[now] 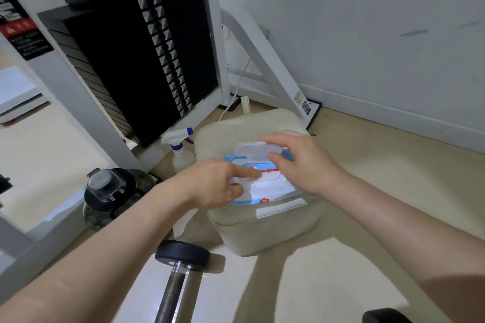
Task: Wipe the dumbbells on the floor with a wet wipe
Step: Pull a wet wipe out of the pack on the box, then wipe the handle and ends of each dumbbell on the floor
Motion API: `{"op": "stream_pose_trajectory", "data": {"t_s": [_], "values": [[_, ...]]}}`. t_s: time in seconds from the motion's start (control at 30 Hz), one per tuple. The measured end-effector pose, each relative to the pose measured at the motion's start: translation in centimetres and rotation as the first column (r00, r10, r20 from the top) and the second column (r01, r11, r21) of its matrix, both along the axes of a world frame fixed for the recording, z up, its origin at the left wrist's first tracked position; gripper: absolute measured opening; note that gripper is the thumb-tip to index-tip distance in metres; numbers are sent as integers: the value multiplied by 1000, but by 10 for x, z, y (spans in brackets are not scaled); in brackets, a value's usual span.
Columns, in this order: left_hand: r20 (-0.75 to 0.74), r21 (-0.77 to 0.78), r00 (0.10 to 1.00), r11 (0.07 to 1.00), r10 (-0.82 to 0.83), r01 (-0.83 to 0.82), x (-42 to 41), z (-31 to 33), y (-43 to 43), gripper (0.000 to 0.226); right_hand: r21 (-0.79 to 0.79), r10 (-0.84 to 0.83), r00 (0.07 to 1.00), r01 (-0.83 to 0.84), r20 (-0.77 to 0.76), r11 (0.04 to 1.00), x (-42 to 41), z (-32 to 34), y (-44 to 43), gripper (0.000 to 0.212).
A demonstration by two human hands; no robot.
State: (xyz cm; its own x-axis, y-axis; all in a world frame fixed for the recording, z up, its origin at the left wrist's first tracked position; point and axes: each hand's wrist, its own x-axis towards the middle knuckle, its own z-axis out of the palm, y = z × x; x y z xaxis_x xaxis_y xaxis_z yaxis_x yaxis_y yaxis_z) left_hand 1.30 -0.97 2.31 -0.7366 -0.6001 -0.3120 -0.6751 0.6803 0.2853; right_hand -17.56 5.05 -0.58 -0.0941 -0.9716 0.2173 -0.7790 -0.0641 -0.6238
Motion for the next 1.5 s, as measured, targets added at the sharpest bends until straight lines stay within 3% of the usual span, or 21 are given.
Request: {"op": "stream_pose_trajectory", "data": {"t_s": [0.07,0.13,0.2,0.33,0.43,0.5,0.57,0.63,0.73,0.87,0.9,0.93,0.97,1.0,1.03,1.1,1.2,1.33,1.43,1.5], "values": [[-48,198,997,979,62,-51,7,8,-7,45,-65,70,990,-79,-125,995,2,-1,5,25],[-206,436,956,894,206,-99,21,13,-18,29,-1,151,949,-157,-276,988,5,3,14,22],[-302,555,895,824,328,-115,33,13,-25,13,116,224,864,-192,-452,975,9,5,24,29],[-239,524,931,844,275,-115,39,1,-20,19,396,357,617,-81,-701,915,34,1,41,64],[-179,488,957,865,228,-115,34,-15,-13,28,430,335,504,81,-796,899,66,-5,42,56],[-207,446,943,883,260,-146,32,-19,-11,31,328,248,470,96,-847,940,69,-12,39,52],[-284,452,908,878,309,-157,31,-21,-10,31,150,134,478,-4,-868,989,52,-15,35,51],[-386,450,840,873,381,-190,29,-23,-5,31,48,66,571,-47,-819,998,29,-17,30,42],[-446,539,699,791,559,-289,20,-18,3,30,63,-27,724,97,-689,993,11,-8,27,37],[-334,896,497,434,801,-98,15,3,3,37,239,-35,829,202,-559,950,11,3,18,43],[-330,917,485,397,810,-40,16,7,3,39,251,-48,906,167,-420,953,14,16,17,38],[-341,922,475,387,811,1,16,11,5,37,251,-72,986,108,-149,962,16,30,18,32],[-360,920,467,392,808,32,16,14,7,33,302,-67,970,-8,235,953,19,45,21,26],[-384,911,456,410,803,45,14,16,10,24,352,-58,831,-170,553,921,22,56,24,26],[-401,903,443,427,802,46,13,18,13,17,368,-41,732,-293,681,883,25,61,27,35],[-428,887,414,461,803,23,9,17,17,24,325,19,680,-374,733,868,27,55,29,40],[-521,807,367,585,770,-80,4,14,23,41,303,-56,661,-267,749,915,21,45,27,4],[-616,730,296,670,730,-132,-1,11,32,53,372,-144,549,-330,823,868,-2,48,35,9],[-584,787,216,611,782,-82,-6,9,36,38,341,-167,418,-387,893,856,-15,51,43,11],[-601,758,257,642,757,-118,-11,5,35,19,313,-178,343,-393,922,865,-18,51,45,25]]}}
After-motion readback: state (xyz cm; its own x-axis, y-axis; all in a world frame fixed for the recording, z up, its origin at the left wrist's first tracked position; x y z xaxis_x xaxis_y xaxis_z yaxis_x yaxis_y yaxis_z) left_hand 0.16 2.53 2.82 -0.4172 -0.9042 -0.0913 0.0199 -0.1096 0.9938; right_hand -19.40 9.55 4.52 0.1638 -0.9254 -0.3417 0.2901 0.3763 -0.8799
